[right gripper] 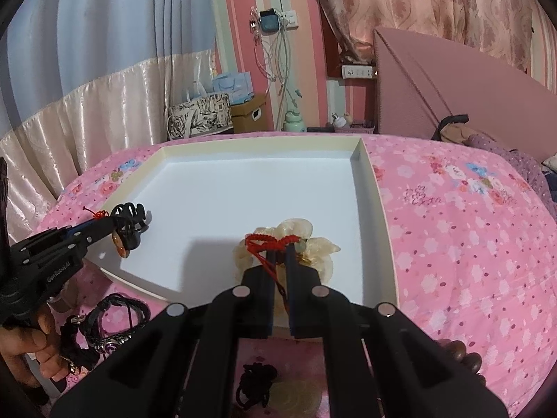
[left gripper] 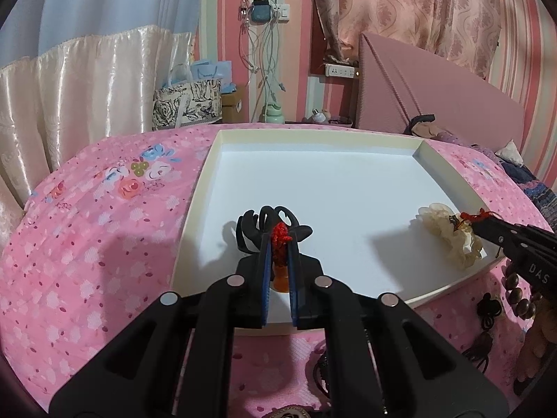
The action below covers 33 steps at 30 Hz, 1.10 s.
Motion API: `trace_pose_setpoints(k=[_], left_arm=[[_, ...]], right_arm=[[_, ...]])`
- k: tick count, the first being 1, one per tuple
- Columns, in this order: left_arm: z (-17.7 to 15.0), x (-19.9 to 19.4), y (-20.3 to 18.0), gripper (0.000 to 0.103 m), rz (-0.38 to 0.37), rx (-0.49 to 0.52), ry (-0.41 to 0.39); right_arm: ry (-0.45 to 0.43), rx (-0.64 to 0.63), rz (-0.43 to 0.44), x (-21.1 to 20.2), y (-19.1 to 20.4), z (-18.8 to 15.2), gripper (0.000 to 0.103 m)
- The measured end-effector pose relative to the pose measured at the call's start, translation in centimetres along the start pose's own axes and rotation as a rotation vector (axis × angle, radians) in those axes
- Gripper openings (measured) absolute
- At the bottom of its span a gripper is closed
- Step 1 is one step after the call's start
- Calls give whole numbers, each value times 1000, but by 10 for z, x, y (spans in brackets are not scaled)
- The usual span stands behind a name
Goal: Organize jewelry
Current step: 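Lower the pendant onto the scrunchie with the right tool while the left tool drops the charm by the clip, then lift both open tools away from the tray back over the bedspread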
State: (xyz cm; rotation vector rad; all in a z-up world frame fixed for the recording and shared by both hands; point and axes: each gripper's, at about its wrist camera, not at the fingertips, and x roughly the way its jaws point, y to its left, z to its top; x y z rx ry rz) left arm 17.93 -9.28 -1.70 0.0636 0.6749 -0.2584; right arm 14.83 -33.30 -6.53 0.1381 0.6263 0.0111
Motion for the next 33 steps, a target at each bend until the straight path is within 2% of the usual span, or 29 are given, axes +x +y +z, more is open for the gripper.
trace_pose_setpoints(k=[7,13,14,17,18,20,21,22,24,33], left_arm=[[-1,8,1,8,-32,-8,45],[-4,8,-1,11,-38,-8,49],[-4,9,0,16,-41,-11,49],[-4,7,2,45,-44,-25,38],[-4,4,3,49,-42,-34,20],[-5,-5,5,54,-43,-43,-20],[-6,-9,4,55,-41,-41,-34],[-6,-11,4,55,-40,-39,-42],[-7,-15,4,57,-44,-35,-50],[7,-32,24,68,-9,-88,-105]], right_arm=[[35,-6,-13,9,3,-3,6],[56,-14,-21,12,4,-4,7],[58,-10,-21,13,3,-4,7],[62,13,-20,13,-1,-4,7],[61,21,-17,12,-3,-5,7],[54,43,-11,10,-7,-6,13],[49,53,-20,8,-10,-6,27],[42,59,-24,7,-11,-6,47],[18,80,-27,2,-14,-6,59],[-63,96,-54,-27,-26,4,63]])
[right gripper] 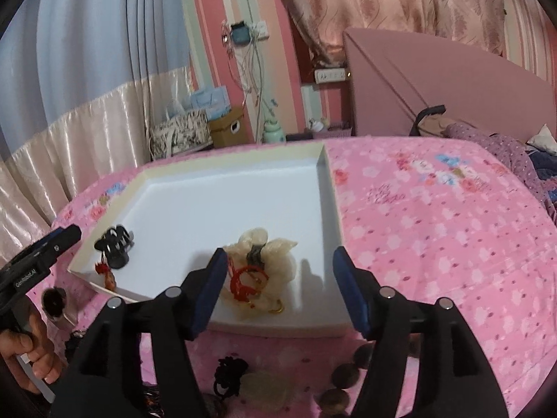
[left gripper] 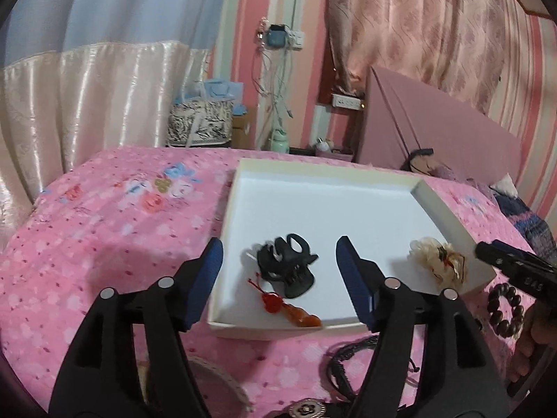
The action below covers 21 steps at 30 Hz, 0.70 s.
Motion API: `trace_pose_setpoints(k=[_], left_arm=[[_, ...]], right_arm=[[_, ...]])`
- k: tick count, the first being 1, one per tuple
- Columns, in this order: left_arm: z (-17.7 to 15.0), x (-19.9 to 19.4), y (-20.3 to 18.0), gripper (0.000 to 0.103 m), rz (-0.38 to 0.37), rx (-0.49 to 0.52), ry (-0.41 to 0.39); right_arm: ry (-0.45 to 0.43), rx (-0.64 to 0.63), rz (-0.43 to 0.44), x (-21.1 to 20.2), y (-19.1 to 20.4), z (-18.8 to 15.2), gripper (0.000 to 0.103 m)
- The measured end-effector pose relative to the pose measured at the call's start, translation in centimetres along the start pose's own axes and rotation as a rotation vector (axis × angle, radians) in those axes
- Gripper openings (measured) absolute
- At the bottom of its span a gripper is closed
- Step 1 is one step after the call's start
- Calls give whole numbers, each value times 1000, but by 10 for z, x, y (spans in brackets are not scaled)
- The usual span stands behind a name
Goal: Organize jewelry
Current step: 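Lift both open tools away from the tray back over the bedspread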
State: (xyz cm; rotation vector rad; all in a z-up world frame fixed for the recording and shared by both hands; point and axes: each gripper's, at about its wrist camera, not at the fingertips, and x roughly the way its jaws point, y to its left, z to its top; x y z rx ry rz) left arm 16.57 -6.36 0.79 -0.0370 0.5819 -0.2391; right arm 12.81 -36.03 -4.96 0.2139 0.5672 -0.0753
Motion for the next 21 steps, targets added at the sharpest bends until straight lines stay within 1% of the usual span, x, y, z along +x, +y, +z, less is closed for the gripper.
trace_pose_setpoints(k=[3,6,8,11,12,13,15,16,17,18,19,20,21], left_arm=[[2,-1,4,68,28,0,-3],[5,-6,9,69,43,-21,-20],[6,-11,10,73,34,-31,-36],[5,-15,3,73,58,5,-53],[4,-16,0,76,65,15,-66],[3,-18,-1,77,70,18,-77],[0,-17,-5,79,65,1,-79],[-1,-17,-6,79,54,-7,-76],[-2,-18,-10,82,47,-4,-77],[-4,-17,-13,85,48,4,-84],[-5,-18,-16,85,52,16,-97],[-7,-20,-17,85,60,25,-110],[-9,-21,-19,85,75,40,-129]], right_arm=[[-53,26,-17,-14,-10,6,64],[-82,54,-30,-23,-20,11,64],[-89,58,-29,-24,-22,12,64],[-91,18,-49,-22,-13,11,64],[-94,3,-57,-21,-10,10,67],[-117,-19,-75,-23,-4,9,71],[-163,-33,-101,-28,1,7,76],[-173,-49,-99,-29,4,7,77],[-174,-67,-97,-29,8,7,78],[-175,-78,-94,-29,10,7,80],[-185,-84,-86,-30,13,7,81],[-188,-84,-75,-30,15,7,81],[-183,-85,-38,-30,16,8,82]])
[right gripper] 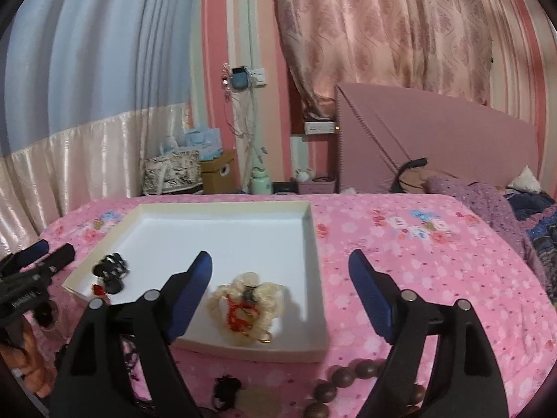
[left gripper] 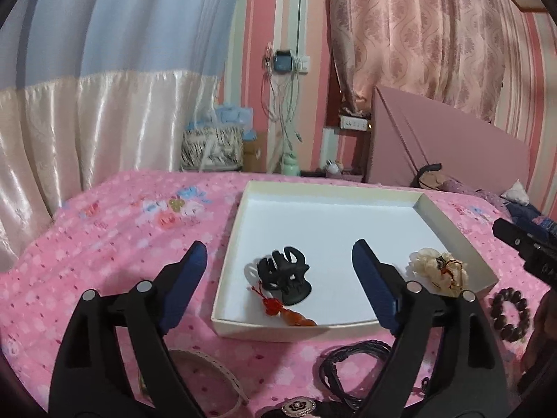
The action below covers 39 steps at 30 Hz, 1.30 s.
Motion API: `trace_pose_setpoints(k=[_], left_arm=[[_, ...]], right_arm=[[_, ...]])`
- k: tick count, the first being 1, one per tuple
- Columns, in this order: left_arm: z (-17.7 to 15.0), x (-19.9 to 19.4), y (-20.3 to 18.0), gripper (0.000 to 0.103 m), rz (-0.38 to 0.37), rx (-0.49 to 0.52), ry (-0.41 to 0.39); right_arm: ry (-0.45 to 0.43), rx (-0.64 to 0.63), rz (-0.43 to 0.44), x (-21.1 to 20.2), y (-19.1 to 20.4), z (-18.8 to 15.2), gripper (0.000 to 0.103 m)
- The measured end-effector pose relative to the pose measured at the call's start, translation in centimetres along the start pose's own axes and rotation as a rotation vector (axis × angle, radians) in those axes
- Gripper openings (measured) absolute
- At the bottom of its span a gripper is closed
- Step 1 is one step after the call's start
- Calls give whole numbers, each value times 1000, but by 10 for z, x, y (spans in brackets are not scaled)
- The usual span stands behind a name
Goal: Organize jewelry
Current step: 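Lift both open tools away from the tray back over the bedspread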
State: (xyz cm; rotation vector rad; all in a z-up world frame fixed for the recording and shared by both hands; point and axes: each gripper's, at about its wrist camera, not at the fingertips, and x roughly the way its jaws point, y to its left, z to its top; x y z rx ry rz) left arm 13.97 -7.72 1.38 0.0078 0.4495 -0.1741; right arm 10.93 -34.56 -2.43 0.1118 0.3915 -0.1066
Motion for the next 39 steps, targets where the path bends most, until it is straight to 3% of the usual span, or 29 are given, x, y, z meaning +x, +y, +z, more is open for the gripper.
trace_pose_setpoints(k=[3,13,25,28,30,35,39], left_arm=[[-4,1,-3,86,-13,16,-5],[-4,4,6,89,-25,-12,4],[4,-3,7,89,-5,-12,-21],[12,-7,9,90,4,-35,-31],[19,-11,9,98,9,-41,-33],[26,-26,12,100,31,-26,-60],[16,-39,15,100,38,-9,-35]], right_arm=[[13,-18,61,2,4,2,83],[21,72,18,-1,-12,5,85],[43,71,15,2,-12,5,85],[41,47,6,2,-11,5,85],[31,31,-8,1,-9,5,85],[47,-6,-25,2,-6,2,85],[23,-91,-60,-5,4,3,85]])
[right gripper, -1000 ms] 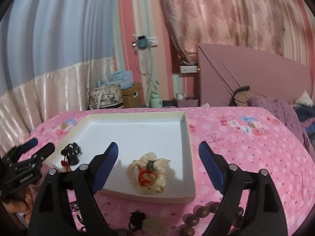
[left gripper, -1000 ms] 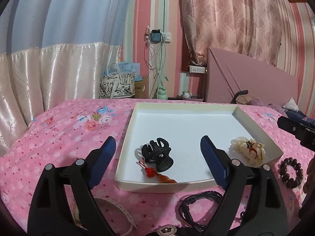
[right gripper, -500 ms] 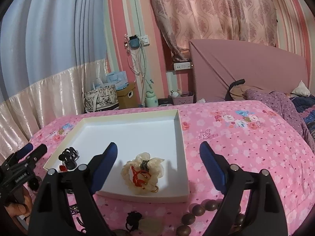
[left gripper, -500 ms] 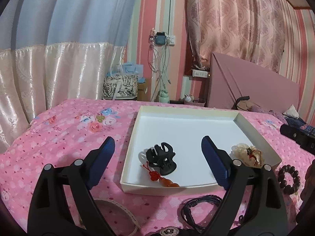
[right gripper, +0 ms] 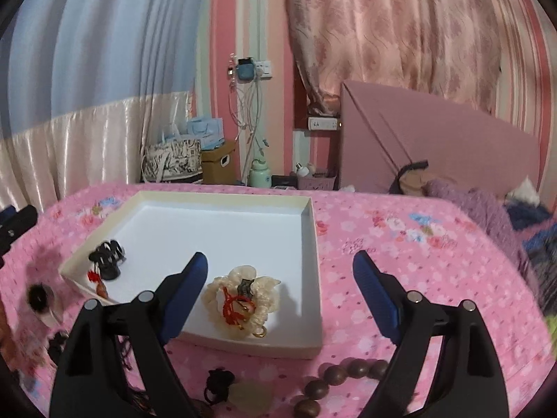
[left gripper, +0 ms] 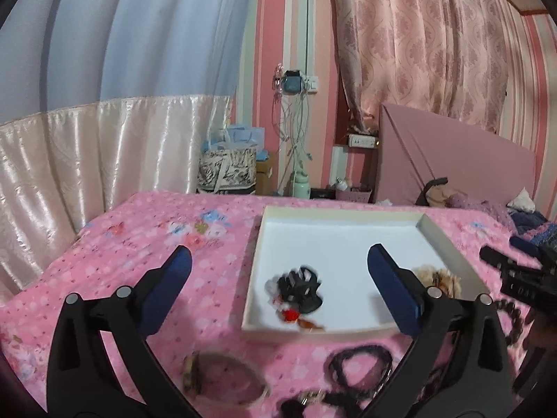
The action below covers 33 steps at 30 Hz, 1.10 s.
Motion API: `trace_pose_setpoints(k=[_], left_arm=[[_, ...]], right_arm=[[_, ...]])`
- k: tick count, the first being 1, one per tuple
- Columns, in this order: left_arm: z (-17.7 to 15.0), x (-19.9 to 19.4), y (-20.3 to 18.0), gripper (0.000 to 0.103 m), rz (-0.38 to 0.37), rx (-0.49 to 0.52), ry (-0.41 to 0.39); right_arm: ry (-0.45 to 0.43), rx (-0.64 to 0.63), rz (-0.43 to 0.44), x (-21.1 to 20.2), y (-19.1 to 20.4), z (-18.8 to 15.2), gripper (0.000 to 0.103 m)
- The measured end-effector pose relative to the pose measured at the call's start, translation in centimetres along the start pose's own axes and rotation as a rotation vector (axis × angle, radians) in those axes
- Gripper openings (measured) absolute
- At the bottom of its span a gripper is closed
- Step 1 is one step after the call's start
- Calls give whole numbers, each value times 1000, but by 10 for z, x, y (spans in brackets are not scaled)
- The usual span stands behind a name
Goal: Organize jewelry
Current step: 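Lift both open tools away from the tray back over the bedspread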
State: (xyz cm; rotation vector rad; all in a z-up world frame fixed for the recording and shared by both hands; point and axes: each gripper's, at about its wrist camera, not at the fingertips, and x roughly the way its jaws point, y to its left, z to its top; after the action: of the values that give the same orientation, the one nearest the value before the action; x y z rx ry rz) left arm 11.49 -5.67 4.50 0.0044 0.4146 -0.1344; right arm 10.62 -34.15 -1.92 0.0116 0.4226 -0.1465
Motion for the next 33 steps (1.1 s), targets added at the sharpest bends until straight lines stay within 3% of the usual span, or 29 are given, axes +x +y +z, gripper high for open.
trace_pose_setpoints(k=[3,8,12,15,19,21,27,33], left_arm=[[-10,-12,1,100,-4,34,7],[-25,-32,4,100,4,69,-16],[-33,-42,13,100,6,32,-10],[-37,-49,18,100,29,16,-10],[-41,-62,24,100,-22,19,3],[-42,-68,29,100,-48,12,9],[-51,-75,52,100,-28,15,15],[-67,-67,55,100,30,10,31]], right_arm=[[-32,-7,-15,-8,0,6,86],[8,82,45,-28,-7,7,86],[-42,75,54,-66,-12,-14,92],[-48,140,25,-90,-38,-36,93],[14,233,31,-98,-77,-49,93],[33,220,24,-105,-89,-57,93],[108,203,-37,-116,-108,-87,93],[117,192,-44,-108,-89,-97,93]])
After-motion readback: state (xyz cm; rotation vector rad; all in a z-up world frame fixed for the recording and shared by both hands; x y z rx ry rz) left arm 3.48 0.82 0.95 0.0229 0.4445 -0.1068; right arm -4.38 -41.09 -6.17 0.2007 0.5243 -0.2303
